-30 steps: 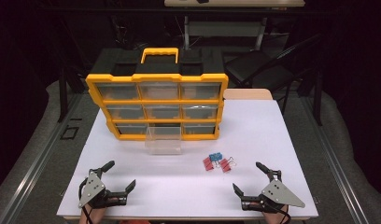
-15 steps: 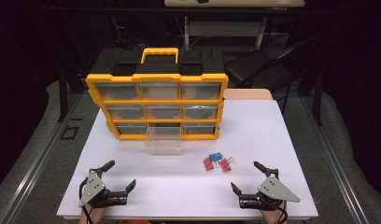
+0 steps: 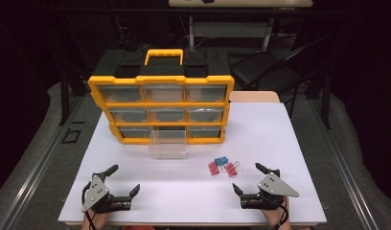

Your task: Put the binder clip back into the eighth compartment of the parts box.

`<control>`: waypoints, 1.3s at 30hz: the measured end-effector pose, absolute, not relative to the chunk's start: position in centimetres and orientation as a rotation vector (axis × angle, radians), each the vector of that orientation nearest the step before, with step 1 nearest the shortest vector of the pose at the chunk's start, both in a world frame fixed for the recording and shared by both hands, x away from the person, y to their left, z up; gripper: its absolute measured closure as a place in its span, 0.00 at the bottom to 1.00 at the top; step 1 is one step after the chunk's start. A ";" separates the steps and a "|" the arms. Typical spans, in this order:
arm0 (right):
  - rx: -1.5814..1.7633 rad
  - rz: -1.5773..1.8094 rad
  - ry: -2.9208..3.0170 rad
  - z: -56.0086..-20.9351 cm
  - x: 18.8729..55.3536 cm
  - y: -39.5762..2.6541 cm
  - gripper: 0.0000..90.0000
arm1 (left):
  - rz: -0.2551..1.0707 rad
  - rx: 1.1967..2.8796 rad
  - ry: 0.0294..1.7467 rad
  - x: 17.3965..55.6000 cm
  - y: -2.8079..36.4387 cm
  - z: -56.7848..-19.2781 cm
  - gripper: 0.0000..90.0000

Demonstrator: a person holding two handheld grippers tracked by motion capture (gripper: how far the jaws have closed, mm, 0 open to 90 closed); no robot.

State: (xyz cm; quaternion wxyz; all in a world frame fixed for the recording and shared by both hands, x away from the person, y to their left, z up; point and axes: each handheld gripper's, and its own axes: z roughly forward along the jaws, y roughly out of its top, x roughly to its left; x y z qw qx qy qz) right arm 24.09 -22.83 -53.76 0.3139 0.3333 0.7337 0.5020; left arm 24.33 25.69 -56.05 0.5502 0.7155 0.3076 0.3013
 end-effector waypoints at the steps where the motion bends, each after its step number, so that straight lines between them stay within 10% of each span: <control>1: 0.885 1.325 1.935 -53.8 24.2 -22.8 0.00 | 0.713 1.694 0.726 24.3 25.7 -56.1 0.00; 30: 1.033 1.247 2.062 -54.5 28.2 -20.9 0.00 | 0.713 1.695 0.728 24.4 25.7 -56.1 0.00; 39: 1.092 1.201 2.071 -54.8 29.2 -20.6 0.17 | 0.714 1.697 0.728 24.4 25.7 -56.1 0.00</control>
